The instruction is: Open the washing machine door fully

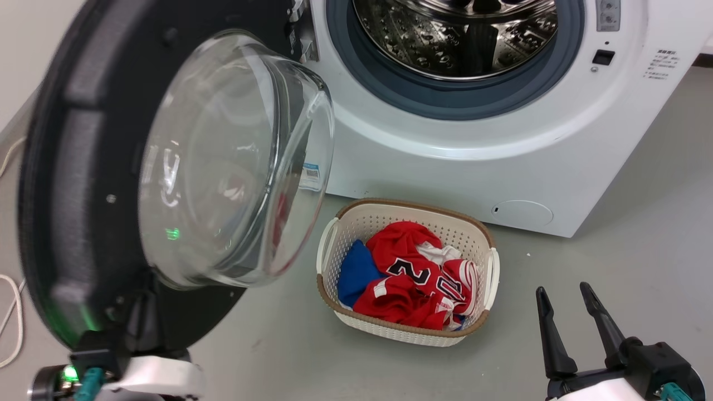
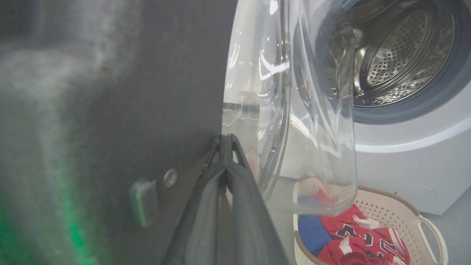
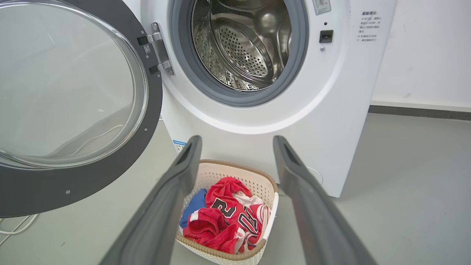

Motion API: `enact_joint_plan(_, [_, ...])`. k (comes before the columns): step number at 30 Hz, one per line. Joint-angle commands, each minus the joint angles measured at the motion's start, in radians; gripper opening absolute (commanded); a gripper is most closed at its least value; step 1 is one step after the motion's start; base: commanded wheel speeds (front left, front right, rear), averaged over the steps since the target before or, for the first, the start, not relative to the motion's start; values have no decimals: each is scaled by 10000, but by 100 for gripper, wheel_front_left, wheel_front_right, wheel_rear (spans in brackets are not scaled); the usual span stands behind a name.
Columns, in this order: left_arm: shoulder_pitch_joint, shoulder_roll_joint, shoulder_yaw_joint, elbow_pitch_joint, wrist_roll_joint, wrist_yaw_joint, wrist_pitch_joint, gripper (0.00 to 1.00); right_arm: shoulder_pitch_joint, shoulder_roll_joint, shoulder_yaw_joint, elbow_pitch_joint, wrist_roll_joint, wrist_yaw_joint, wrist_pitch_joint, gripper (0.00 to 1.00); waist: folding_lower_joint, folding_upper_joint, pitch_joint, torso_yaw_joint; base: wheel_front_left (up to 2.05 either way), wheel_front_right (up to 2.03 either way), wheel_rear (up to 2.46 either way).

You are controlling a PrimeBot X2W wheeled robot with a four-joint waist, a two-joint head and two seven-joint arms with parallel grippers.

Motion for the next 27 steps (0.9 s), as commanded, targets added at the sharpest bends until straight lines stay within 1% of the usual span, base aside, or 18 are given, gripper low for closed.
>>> enact_joint_plan(1, [-230,84,328,31,-27,48,-26,0,-93,25,1,-22,-93,-4,-16,100,-1,0,93,43,0,0,0])
enact_joint_plan(3, [-363,52,640,16,8,90,-26,0,-158,25,-7,-47,-150,-4,-16,100,-1,0,191,73,0,0,0])
enact_joint_plan(6, [-627,148,1248,104,-41,71,-25,0,-253,25,-12,-95,-209,-4,-18,100,-1,0,366,93,0,0,0])
enact_joint_plan(8, [-709,83,1489,109,12,107,-25,0,-283,25,-42,-115,-267,-4,-16,100,-1,0,487,109,0,0,0])
enact_joint_plan(12, [-1002,103,2025,325,-2,-20,-15,0,-398,25,-90,-146,-368,-4,-16,100,-1,0,777,138,0,0,0])
enact_joint_plan(16, [-1288,166,2343,601,-18,-147,-15,0,-531,25,-105,-163,-475,-5,-18,100,-1,0,1011,158,0,0,0])
enact_joint_plan(27, [-2473,405,3428,1545,51,-479,-15,0,-975,23,-73,-173,-705,-5,-16,100,-1,0,1702,9,0,0,0])
